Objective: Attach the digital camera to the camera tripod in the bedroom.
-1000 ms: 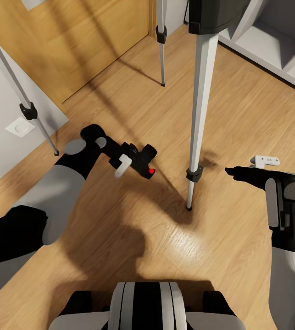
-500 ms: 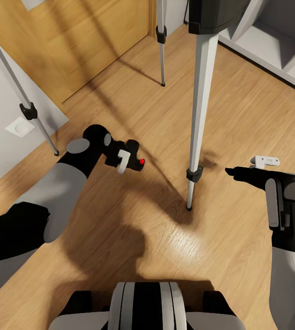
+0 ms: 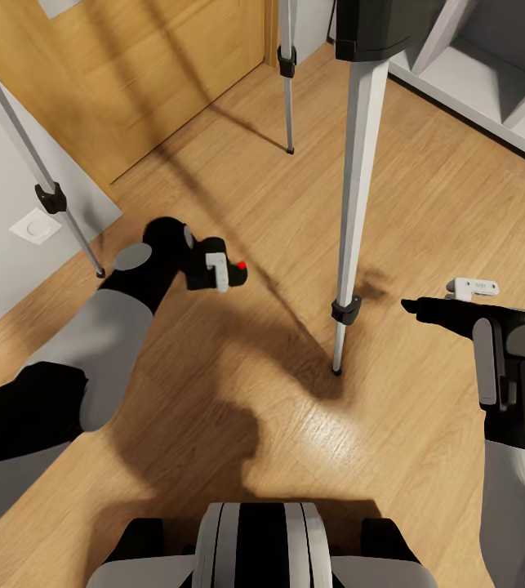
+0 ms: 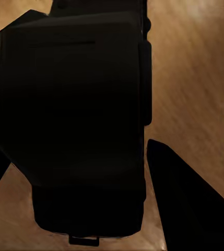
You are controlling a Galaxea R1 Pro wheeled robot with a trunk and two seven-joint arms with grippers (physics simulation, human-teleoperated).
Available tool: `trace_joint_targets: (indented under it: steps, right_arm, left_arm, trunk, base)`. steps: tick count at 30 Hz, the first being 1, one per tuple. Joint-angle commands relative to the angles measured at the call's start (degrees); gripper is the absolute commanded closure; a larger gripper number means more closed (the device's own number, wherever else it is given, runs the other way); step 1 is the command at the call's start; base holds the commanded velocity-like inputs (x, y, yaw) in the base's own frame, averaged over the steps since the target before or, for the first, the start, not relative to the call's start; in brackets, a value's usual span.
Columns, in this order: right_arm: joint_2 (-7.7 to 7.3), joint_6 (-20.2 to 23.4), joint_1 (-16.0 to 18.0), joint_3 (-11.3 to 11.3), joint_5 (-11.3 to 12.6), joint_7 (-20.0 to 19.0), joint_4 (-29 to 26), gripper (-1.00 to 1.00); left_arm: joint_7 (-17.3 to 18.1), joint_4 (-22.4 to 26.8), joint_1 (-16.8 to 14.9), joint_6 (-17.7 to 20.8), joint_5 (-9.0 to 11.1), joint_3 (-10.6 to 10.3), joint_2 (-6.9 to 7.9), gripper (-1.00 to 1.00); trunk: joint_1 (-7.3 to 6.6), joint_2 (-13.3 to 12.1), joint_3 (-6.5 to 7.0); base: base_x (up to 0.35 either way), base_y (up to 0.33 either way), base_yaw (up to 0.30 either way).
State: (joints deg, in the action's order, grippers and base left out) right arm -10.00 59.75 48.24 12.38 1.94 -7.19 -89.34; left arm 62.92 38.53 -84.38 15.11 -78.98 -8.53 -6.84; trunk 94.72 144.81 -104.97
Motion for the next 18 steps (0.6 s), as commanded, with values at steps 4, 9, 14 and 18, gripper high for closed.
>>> trace_joint_targets:
  steps: [4,9,14,18]
  right_arm:
    - [-0.02,0.25,0.02,0.08,0.17,-0.11,-0.04,-1.0]
    - [0.02,0.25,0.01,0.05,0.17,-0.11,-0.04,-1.0]
    - [0.05,0.25,0.01,0.03,0.17,-0.11,-0.04,-1.0]
    - [0.06,0.25,0.01,0.03,0.17,-0.11,-0.04,-1.0]
  left_arm:
    - [-0.28,0.39,-0.22,4.01,3.69,1.64,-0.21,1.0]
    - [-3.95,2.17,-0.4,9.89,11.72,3.25,-0.53,1.0]
    - [-9.58,3.98,-0.5,16.27,23.95,3.22,-0.93,1.0]
    - [-11.7,4.58,-0.15,18.24,27.92,1.77,-1.54,1.0]
  trunk:
    - [-0.01,0.01,-0.03]
    - [-0.01,0.01,-0.03]
    - [-0.01,0.01,-0.03]
    - [-0.01,0.01,-0.03]
  base:
    - [0.0,0.0,0.0]
    - [0.0,0.0,0.0]
    - [0.0,0.0,0.0]
    - [0.0,0.0,0.0]
